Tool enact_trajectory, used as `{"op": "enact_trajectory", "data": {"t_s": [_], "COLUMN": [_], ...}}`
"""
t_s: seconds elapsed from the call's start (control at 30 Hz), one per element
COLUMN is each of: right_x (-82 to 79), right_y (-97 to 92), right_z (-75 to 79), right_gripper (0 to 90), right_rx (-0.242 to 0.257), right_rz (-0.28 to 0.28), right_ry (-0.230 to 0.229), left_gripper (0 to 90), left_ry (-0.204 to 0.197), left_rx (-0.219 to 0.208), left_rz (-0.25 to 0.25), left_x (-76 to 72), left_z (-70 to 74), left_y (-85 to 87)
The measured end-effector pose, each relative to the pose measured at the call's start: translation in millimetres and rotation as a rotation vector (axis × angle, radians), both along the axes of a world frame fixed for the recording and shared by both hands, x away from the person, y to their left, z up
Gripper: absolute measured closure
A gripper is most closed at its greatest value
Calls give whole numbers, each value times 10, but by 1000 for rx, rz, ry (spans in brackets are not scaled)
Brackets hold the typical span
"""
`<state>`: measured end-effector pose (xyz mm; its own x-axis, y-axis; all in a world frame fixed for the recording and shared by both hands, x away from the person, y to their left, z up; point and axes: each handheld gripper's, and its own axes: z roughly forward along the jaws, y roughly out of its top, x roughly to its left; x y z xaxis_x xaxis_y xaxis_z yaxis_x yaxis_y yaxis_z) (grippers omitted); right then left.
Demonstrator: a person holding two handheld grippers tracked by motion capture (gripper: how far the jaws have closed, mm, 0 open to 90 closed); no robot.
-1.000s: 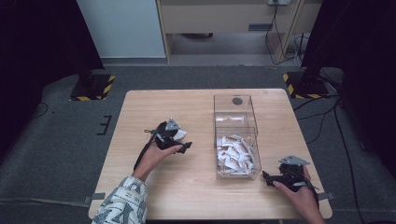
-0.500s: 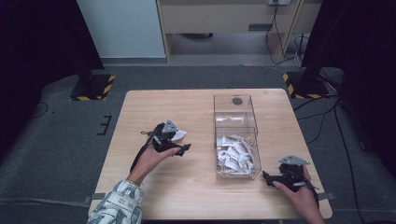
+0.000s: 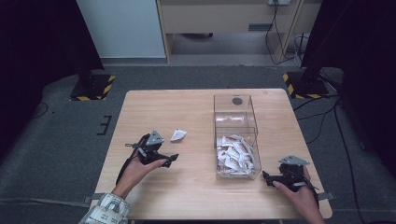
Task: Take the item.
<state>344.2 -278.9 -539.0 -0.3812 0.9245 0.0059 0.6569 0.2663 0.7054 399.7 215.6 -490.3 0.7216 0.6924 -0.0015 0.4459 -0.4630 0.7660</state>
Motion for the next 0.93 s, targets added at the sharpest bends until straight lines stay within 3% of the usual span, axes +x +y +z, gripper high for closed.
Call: {"op": "enact_trajectory", "data": {"t_s": [0.17, 0.33, 0.53, 0.67, 0.93], "right_x": [0, -1, -2, -3, -11], "right_y": [0, 0, 1, 0, 3], "right_z": [0, 0, 0, 1, 3], "right_gripper": [8, 8, 8, 8, 8], "right_rx": [0, 0, 0, -1, 0], "right_rz": [0, -1, -2, 0, -5], "right_ry": [0, 0, 0, 1, 3], "left_gripper": [42, 41, 44, 41, 23], "left_ry": [28, 67, 113, 69, 70], "left_rx": [21, 14, 36, 55, 63], "left_rz": [25, 80, 124, 124, 124], "left_x": [-162, -340, -469, -506, -486], "left_z": [-95, -227, -402, -457, -460], "left_y": [245, 529, 752, 779, 770]}}
